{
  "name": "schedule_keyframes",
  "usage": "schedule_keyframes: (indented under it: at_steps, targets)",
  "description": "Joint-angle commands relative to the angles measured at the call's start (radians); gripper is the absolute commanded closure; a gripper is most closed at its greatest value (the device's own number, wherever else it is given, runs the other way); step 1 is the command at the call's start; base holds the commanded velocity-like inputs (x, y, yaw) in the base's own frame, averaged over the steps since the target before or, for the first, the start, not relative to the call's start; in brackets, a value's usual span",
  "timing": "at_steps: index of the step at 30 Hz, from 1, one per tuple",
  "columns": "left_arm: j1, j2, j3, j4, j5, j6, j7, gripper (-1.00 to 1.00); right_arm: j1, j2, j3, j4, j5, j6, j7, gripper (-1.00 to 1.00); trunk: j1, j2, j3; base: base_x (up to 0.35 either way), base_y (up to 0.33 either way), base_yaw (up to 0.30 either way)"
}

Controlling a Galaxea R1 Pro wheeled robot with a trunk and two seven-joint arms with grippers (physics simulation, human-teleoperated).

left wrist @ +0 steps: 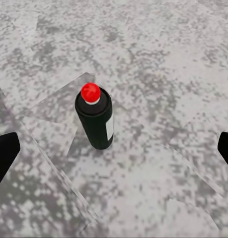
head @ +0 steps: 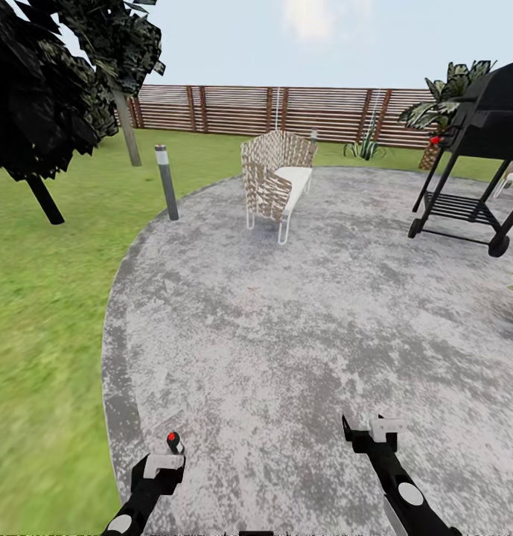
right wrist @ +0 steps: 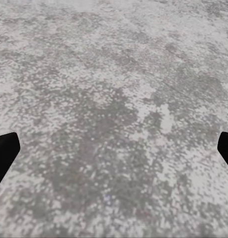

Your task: Pick up the pesticide atomizer in the garden and spray insectifuge to fully cover both potted plants in the garden.

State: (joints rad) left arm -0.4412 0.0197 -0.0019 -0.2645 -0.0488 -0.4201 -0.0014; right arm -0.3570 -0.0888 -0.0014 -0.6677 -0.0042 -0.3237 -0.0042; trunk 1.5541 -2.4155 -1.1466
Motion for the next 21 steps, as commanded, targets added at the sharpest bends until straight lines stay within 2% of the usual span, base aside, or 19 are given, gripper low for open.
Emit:
schedule_keyframes:
  at_steps: [1,12,19,21]
  targets:
    - [-0.001,0.0,0.0,0.001,-0.005,-0.003,0.0,-1.0,0.0,0.0,0.0,0.001,0.0,-0.003,0.0,-1.0,0.004,-0.008,-0.005,0.0,0.0,0.0]
    - [-0.001,0.0,0.0,0.001,-0.005,-0.011,0.0,-1.0,0.0,0.0,0.0,0.002,0.0,-0.003,0.0,-1.0,0.046,-0.085,-0.057,0.0,0.0,0.0]
    - [-0.001,0.0,0.0,0.001,-0.005,-0.012,0.0,-1.0,0.0,0.0,0.0,0.002,0.0,-0.003,0.0,-1.0,0.049,-0.086,-0.095,0.0,0.0,0.0]
    - [-0.001,0.0,0.001,0.001,-0.005,-0.012,0.0,-1.0,0.0,0.0,0.0,0.002,0.0,-0.003,0.0,-1.0,0.049,-0.086,-0.098,0.0,0.0,0.0]
